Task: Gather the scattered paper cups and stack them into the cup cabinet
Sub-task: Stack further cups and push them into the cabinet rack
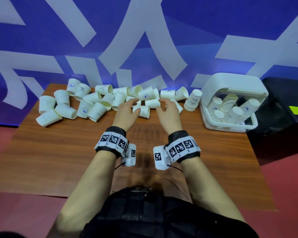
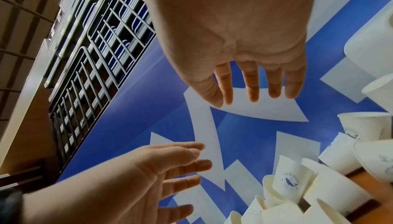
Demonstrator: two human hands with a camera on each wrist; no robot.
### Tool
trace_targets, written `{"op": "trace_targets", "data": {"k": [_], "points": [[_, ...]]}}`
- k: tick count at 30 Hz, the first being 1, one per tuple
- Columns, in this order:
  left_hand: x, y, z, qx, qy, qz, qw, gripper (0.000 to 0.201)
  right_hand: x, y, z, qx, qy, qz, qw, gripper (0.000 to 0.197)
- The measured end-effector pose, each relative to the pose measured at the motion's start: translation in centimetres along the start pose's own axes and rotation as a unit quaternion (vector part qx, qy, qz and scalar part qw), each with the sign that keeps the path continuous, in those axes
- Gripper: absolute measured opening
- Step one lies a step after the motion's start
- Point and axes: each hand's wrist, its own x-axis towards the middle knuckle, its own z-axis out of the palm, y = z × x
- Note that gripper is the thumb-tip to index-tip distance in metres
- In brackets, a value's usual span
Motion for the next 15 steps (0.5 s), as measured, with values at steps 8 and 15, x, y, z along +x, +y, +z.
{"op": "trace_targets", "data": {"k": [8,15], "points": [[2.1,-4.7,-3.3,0.019,-0.026,-0.019,0.999,0.04,1.5,-0.9,5.9,-0.048,-0.045,0.033,0.997,0.036],[5.3,-6.7,-2.9,0.026,-0.062,-0.035,0.997,0.041,4.7,-0.1,7.4,-0.06,-0.04,0.075,0.995,0.037]]}}
